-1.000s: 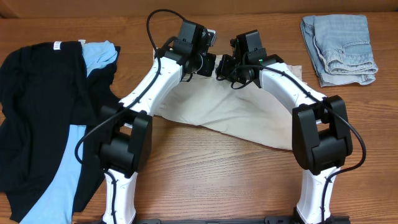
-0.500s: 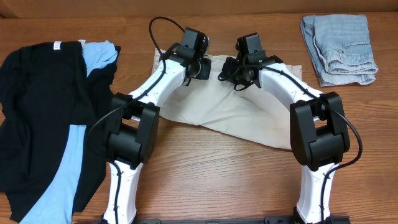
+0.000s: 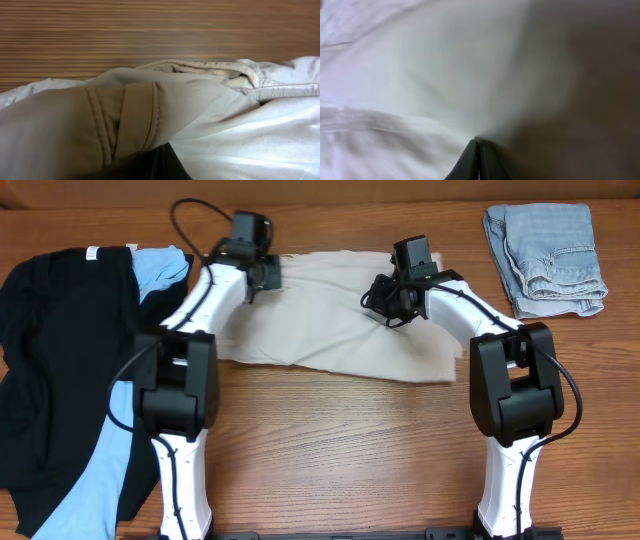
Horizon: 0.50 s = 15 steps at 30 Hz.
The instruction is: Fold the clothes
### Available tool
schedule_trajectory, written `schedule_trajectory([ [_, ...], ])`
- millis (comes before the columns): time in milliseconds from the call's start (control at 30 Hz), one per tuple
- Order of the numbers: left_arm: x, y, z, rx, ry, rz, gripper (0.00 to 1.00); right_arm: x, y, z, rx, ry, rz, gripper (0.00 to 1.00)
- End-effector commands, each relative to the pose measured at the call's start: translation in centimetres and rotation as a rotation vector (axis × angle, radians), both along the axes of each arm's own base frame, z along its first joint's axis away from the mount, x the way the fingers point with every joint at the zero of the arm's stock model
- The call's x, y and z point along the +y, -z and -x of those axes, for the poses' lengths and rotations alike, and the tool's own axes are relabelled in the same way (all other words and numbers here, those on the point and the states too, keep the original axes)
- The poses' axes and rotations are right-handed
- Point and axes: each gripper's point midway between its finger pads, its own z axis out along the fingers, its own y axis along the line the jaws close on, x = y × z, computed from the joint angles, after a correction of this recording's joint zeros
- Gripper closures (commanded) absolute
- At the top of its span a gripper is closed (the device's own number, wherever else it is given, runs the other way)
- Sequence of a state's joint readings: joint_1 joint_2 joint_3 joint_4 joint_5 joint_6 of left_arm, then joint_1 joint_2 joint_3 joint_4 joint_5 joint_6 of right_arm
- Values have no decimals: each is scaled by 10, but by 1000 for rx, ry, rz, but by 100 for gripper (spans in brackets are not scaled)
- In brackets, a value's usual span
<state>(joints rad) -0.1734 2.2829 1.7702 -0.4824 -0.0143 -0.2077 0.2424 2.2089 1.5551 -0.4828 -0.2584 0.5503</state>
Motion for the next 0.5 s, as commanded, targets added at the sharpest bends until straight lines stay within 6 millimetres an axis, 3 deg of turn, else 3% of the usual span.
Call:
schedule_trajectory([
  [0,20,-2,-5,2,-40,-6,96,-5,-1,-9,-17,15,-10,96],
  [100,7,1,1,26,28,31,96,-15,-5,-19,-47,35,-15,96],
  [333,-5,7,14,78,74,17,95,-63,-12,-31,-56,71,-50,95],
  [367,-4,7,16,84,73,17,92,-69,-16,-31,-57,47,-74,86],
  [400,-4,8,17,93,73,16,85,-74,-19,-30,-59,20,-98,67],
  [467,-4,6,21,108,73,14,64,-88,-25,-27,-58,-16,-133,47],
])
